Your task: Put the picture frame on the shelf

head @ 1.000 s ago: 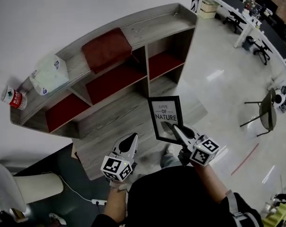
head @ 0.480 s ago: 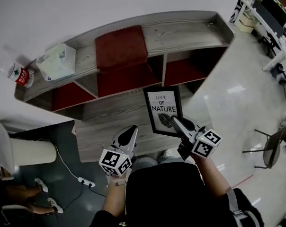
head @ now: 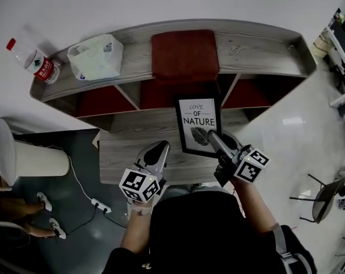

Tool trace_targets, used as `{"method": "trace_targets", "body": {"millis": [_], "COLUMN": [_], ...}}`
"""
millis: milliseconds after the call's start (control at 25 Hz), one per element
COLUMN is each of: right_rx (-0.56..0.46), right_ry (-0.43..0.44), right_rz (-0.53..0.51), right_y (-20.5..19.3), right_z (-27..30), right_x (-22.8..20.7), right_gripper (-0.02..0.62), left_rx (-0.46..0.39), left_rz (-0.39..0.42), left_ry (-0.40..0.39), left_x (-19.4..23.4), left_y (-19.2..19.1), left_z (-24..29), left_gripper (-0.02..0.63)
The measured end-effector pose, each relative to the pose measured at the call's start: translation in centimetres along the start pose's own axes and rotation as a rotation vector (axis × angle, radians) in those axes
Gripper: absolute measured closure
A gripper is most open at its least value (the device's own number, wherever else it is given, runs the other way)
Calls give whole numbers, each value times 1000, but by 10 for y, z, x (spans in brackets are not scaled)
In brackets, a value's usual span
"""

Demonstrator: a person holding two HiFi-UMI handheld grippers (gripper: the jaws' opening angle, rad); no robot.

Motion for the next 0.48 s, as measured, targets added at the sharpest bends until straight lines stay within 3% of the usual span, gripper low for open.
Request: {"method": "trace_targets", "body": {"millis": [280,480], "right_rx": [-21,-36], "right_ry": [50,95], "right_rz": [12,11], "right_y": [13,25], "right_z": [45,68], "right_x": [-12,-23], "right_gripper": [560,560], "left_rx": [5,25], "left_rz": [-54,-95], "left_ry": [-33,-114], "left_x": [32,45], "left_y": [15,19], "left_z": [24,42], "left_gripper": [583,477]}}
Point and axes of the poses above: the fingertips, and each gripper's own axes: z forward along the fingers, x to its left, y out of its top, the point moved 6 cm from there along -z, backward along the fingers, and after that the axes turned 15 degrees about y, right-handed, at the moved point
